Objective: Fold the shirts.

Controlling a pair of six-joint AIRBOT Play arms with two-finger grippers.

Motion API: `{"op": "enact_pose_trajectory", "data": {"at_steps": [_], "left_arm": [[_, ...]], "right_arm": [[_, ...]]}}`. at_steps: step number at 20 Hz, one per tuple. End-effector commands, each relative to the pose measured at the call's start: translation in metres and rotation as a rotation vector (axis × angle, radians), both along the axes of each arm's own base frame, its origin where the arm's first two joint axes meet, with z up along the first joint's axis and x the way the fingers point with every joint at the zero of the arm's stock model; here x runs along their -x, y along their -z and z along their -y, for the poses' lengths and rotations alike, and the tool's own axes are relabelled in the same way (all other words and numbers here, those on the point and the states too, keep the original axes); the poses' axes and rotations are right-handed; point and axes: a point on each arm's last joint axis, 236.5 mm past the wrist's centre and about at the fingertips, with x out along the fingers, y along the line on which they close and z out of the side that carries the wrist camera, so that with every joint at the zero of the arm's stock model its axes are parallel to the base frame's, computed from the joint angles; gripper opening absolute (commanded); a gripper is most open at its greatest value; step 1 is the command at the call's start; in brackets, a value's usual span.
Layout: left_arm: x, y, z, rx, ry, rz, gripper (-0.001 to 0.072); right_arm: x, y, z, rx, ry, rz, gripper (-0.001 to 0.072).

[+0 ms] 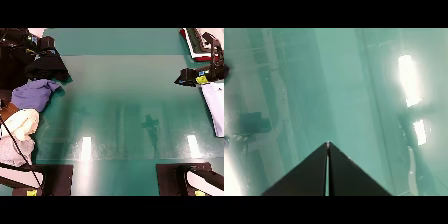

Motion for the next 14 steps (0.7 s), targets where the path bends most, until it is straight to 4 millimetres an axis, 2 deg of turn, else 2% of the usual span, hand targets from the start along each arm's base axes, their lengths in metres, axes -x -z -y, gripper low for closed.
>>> {"op": "enact_pose_trajectory", "data": {"at_steps": [1, 5, 6, 7, 8, 9, 12, 14], "left_arm": [[0.0, 0.0, 0.0, 0.0, -0.001, 0.0, 0.0027], [-0.003, -0.005, 0.003, 0.022, -0.002, 0.019, 0.0027], [-0.012, -0.006, -0.001, 0.005, -0.017, 0.054, 0.0029], [-0.022, -0.005, -0.013, -0.037, -0.05, 0.089, 0.0234], [-0.032, -0.001, -0.029, -0.094, -0.093, 0.114, 0.0569], [-0.042, 0.006, -0.048, -0.153, -0.154, 0.133, 0.0629], [-0.063, 0.046, -0.102, -0.349, -0.272, 0.137, 0.0633], [-0.08, 0.078, -0.121, -0.428, -0.294, 0.144, 0.0632]], "right_arm": [[0.001, 0.0, 0.0, 0.0, -0.002, -0.001, 0.0023], [0.0, 0.0, 0.0, 0.0, -0.001, -0.001, 0.0023], [0.0, 0.0, 0.0, -0.001, -0.001, -0.001, 0.0022], [0.0, 0.0, -0.001, -0.001, -0.001, -0.001, 0.0023], [0.001, 0.0, -0.001, -0.001, -0.001, -0.002, 0.0023], [0.001, 0.0, -0.001, -0.001, -0.001, -0.002, 0.0023], [0.001, 0.0, -0.001, -0.002, -0.002, -0.003, 0.0023], [0.002, 0.0, -0.001, -0.004, -0.004, -0.008, 0.0023]]}}
